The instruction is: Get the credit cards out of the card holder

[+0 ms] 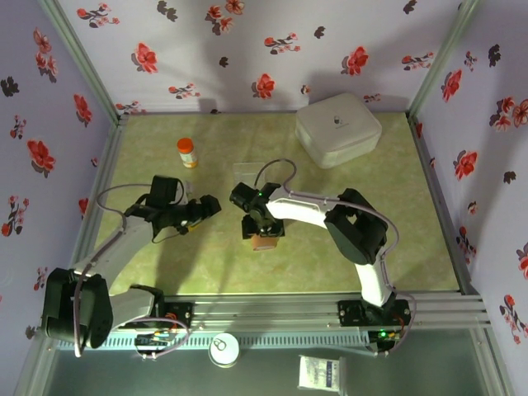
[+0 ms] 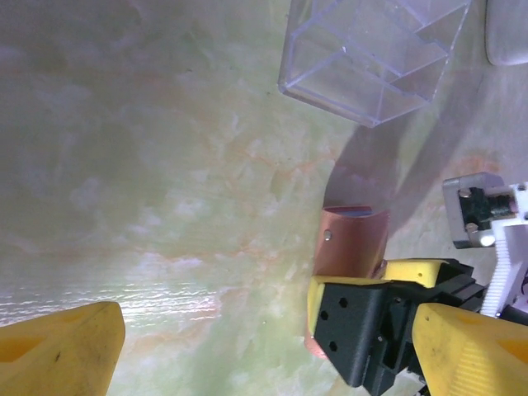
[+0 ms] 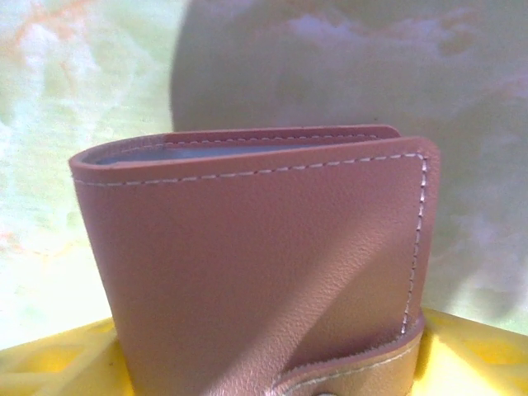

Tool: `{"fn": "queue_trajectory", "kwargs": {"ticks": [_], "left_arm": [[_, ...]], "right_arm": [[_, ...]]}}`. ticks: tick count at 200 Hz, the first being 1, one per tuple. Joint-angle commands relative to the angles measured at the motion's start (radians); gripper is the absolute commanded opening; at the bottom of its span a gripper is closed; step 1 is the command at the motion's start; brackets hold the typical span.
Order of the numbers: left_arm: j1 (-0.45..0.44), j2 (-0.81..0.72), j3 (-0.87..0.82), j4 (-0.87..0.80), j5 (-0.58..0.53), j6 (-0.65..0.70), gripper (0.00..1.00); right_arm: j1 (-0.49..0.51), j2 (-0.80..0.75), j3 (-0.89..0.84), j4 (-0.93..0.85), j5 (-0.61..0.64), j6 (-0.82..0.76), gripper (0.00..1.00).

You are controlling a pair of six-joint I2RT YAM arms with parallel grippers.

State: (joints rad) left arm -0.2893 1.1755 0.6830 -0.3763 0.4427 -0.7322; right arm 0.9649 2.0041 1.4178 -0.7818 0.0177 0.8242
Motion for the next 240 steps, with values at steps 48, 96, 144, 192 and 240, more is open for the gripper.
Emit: {"fn": "queue_trajectory", "kwargs": {"ticks": [48,96,144,192,240], "left_arm": [[-0.126,0.012,-0.035,0.132,-0.074,-0.111,0.82],[-0.228,0.048,-0.062,0.276,-0.124,-0.183,0.64],[-0.314,0.164,-0.076,0.447,-0.136,-0.261,0.23],[-0.325,0.217,-0.110,0.512,-0.144,-0.304,0.01],[-0.325,0.215,-0.137,0.533,-0.141,-0.314,0.00]], "right_arm": [[0.017,-0.159,-0.054,-0.054,0.031,-0.011,0.82],[0.004,-0.266,-0.142,-0.019,0.066,-0.037,0.71],[-0.008,-0.206,-0.103,-0.022,0.033,-0.092,0.52],[-0.011,-0.115,-0.031,-0.046,0.026,-0.111,0.44],[-0.015,-0.061,0.013,-0.053,0.025,-0.119,0.37]]}}
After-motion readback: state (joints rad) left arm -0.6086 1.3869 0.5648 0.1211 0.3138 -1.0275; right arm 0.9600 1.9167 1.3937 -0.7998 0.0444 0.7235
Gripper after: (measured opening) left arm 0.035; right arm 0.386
